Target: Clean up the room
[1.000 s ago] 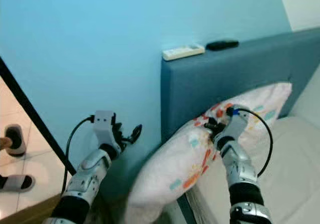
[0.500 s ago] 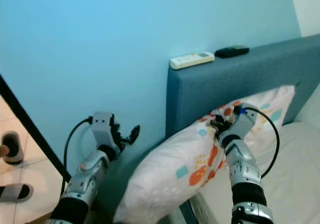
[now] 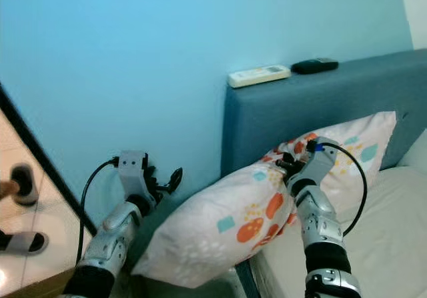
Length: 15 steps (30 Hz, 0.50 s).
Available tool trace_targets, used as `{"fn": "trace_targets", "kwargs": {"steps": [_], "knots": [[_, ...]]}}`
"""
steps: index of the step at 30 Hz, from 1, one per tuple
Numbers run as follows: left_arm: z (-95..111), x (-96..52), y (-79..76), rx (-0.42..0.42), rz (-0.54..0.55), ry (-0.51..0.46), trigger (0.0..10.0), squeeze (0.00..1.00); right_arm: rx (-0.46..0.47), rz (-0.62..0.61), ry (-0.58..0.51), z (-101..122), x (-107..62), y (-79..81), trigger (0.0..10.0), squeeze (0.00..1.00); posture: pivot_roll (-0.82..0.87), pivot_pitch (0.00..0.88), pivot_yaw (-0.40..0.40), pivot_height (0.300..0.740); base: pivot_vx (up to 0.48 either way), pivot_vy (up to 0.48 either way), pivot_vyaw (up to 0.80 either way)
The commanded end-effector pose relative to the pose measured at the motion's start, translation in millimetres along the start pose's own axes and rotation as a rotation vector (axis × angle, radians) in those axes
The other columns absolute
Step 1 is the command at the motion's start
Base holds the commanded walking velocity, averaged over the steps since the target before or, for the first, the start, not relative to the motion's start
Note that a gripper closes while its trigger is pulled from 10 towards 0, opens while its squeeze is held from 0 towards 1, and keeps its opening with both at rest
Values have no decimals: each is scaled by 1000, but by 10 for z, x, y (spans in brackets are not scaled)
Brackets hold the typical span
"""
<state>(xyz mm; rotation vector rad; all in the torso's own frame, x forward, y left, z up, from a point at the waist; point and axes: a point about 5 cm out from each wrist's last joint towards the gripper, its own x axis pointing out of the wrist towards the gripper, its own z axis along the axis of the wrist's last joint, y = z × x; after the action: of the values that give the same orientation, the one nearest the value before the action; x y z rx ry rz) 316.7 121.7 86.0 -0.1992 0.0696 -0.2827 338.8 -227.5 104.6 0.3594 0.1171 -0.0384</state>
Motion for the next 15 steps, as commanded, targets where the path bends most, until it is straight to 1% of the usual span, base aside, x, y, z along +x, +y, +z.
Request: {"fn": "trace_targets", "kwargs": {"steps": [1,7,12,13,15], "knots": [[13,-13,40,11,15,-6,10000,0,0,37,-138,293,58,96,10000,0,-102,0,-64,740,274,-322,0],[-8,-35,64,-1,46,-1,10000,0,-20,19,-134,339,90,55,10000,0,-98,0,-71,740,0,0,0],[-14,-49,69,-1,51,1,10000,0,-30,16,-119,316,98,57,10000,0,-96,0,-74,740,0,0,0],[-14,-62,70,0,46,-1,10000,0,-42,16,-95,277,108,63,10000,0,-94,0,-76,740,0,0,0],[-13,-66,68,2,40,-2,10000,0,-47,16,-89,267,110,65,10000,0,-94,0,-76,740,0,0,0]]}}
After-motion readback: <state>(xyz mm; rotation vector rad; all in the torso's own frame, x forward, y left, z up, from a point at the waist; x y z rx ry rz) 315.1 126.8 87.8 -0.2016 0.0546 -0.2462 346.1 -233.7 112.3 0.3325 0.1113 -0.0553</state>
